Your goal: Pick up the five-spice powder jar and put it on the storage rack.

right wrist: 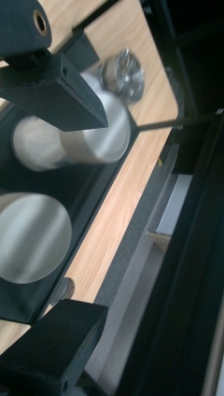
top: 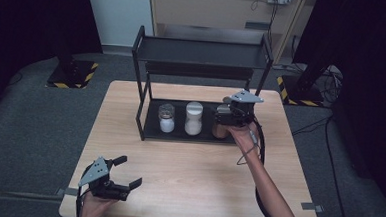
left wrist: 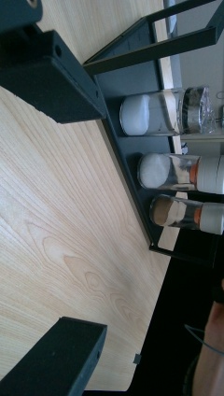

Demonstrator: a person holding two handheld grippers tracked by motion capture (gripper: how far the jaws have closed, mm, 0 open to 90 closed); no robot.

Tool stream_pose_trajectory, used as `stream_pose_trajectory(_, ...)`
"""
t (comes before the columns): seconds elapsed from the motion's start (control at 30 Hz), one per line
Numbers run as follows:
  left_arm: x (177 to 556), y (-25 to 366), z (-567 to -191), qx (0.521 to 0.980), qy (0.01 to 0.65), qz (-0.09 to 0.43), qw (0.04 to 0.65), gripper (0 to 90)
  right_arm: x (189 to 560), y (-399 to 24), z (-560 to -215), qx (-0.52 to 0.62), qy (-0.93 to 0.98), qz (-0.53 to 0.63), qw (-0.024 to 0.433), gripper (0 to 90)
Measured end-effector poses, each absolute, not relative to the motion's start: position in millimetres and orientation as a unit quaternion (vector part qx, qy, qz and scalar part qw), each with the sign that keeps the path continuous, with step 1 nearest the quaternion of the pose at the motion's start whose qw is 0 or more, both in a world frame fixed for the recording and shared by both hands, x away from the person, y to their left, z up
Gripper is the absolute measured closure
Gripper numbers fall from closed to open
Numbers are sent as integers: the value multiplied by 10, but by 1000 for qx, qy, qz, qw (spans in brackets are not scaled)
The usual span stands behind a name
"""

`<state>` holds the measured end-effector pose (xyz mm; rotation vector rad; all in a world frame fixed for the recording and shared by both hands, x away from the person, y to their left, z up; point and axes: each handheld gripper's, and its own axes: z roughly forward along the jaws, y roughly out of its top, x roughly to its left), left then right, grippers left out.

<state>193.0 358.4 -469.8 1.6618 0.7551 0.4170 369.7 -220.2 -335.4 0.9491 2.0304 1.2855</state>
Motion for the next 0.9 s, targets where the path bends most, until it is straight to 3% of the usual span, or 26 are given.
stream_pose_trajectory(0.47,1924,3576,-4698,715,324,180,594,0,3366,-2388,-2954,296,765,511,259,88)
stream_pose_trajectory(0.9,1928,3579,-4709,714,320,178,596,0,3011,-2644,-2846,256,768,537,237,91)
